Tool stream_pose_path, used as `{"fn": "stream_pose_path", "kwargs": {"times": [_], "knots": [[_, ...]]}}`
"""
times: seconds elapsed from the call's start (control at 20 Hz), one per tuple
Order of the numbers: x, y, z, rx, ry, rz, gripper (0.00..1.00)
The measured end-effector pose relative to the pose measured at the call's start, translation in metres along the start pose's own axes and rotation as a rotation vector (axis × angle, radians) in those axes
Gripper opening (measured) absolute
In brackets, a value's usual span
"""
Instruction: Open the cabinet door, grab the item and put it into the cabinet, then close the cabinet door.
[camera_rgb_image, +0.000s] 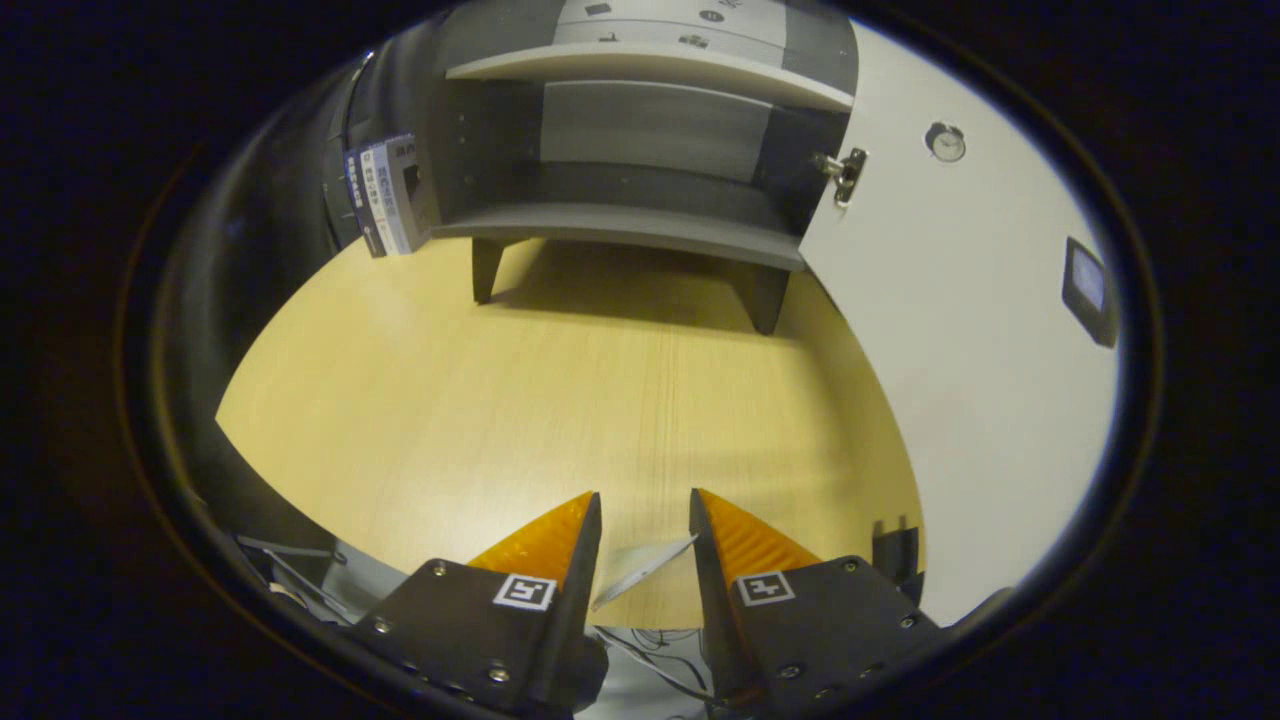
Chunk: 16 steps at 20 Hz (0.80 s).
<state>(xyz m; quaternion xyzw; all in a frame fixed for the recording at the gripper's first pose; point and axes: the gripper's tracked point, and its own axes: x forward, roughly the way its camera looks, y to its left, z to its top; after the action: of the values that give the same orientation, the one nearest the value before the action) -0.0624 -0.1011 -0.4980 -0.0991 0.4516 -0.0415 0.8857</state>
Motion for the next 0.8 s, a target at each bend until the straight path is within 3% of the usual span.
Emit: {"fn": "stream_pose_path", "kwargs": {"times": [0.8], "knots": [[-0.114,0.015,0.243,0.033,-0.411,0.079,0.51]]}}
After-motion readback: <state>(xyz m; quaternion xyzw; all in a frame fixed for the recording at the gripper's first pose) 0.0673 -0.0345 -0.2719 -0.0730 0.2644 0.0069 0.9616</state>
